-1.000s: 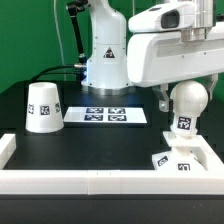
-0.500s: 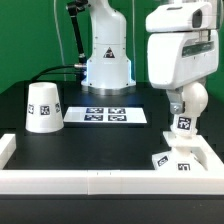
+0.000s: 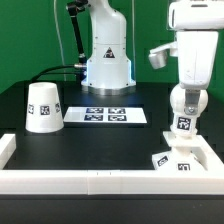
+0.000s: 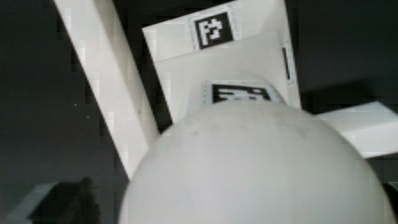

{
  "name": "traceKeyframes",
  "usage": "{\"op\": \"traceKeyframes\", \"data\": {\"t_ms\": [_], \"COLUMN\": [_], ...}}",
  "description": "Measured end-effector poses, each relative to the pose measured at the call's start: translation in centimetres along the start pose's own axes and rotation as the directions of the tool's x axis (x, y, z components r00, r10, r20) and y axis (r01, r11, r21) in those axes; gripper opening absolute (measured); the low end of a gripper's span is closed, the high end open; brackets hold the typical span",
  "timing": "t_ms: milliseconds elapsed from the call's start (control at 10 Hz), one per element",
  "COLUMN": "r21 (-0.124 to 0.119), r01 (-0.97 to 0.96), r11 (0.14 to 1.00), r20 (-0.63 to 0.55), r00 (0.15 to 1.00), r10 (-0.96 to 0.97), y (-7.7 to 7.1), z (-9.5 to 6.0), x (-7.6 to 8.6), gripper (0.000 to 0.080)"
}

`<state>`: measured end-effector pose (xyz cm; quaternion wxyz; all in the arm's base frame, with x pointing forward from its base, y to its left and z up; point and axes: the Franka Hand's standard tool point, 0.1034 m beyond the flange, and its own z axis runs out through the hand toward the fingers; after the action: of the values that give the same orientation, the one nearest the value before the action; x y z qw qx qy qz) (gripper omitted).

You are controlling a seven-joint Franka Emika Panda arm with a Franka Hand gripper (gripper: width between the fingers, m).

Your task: Assemble lamp

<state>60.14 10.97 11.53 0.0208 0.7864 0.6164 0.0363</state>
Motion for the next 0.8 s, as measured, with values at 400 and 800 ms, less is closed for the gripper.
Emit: {"op": "traceKeyframes", "data": {"t_ms": [400, 800], "r21": [0.000, 0.016], "r01": [-0.002, -0.161], "r11": [1.000, 0.987], "r20": [0.000, 0.012], "r00": [1.000, 0.987], "r10": [0.002, 0.160], "y": [0.0, 0.2], "z": [0.0, 0.0], "x": [-0.1, -1.2], "gripper": [0.0577, 0.0577]}}
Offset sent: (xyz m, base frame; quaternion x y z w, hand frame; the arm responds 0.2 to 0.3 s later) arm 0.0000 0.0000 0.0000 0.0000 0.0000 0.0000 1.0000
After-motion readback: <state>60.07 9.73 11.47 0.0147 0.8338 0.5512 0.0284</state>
